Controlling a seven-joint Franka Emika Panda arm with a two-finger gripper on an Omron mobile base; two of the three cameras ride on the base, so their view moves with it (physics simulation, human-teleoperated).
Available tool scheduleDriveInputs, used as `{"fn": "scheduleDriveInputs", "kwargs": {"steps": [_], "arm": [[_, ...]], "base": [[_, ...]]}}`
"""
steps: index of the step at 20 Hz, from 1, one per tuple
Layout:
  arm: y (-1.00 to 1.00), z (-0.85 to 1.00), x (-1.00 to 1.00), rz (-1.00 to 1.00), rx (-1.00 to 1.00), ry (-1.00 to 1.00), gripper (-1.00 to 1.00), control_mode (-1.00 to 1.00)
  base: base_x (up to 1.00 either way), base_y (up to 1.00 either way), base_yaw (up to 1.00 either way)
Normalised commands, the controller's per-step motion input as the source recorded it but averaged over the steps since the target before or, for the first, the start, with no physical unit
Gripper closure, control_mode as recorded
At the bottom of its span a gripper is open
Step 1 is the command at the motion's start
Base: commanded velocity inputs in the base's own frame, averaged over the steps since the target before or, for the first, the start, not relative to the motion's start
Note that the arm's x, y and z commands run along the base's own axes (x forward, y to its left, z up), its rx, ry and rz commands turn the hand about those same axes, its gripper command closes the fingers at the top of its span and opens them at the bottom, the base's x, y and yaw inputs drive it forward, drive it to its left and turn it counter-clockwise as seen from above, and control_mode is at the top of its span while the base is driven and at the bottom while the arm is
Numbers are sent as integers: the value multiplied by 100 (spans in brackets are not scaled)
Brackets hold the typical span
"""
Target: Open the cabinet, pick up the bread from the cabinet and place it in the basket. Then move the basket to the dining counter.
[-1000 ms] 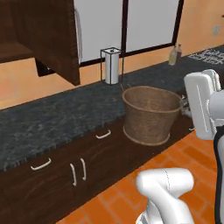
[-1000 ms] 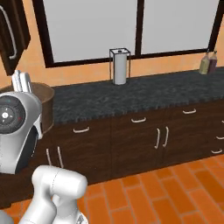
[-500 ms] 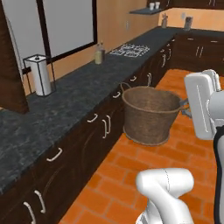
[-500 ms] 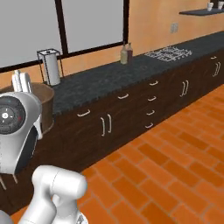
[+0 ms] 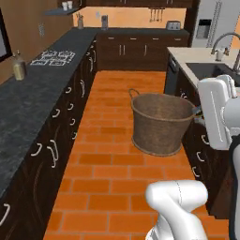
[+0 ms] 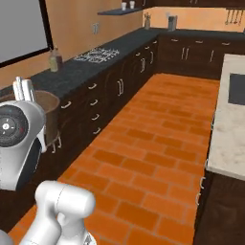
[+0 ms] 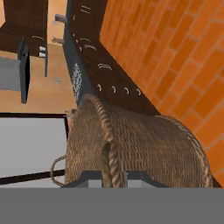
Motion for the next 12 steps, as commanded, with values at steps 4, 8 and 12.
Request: {"fn": "scheduleDriveInputs", "kwargs": {"steps": [4, 8, 12], "arm": [[0, 0, 0, 0, 0, 0, 100, 100], [0, 0, 0, 0, 0, 0, 100, 100], [0, 0, 0, 0, 0, 0, 100, 100]], "base": [[2, -32, -68], [8, -75, -50], [13, -97, -37]]}}
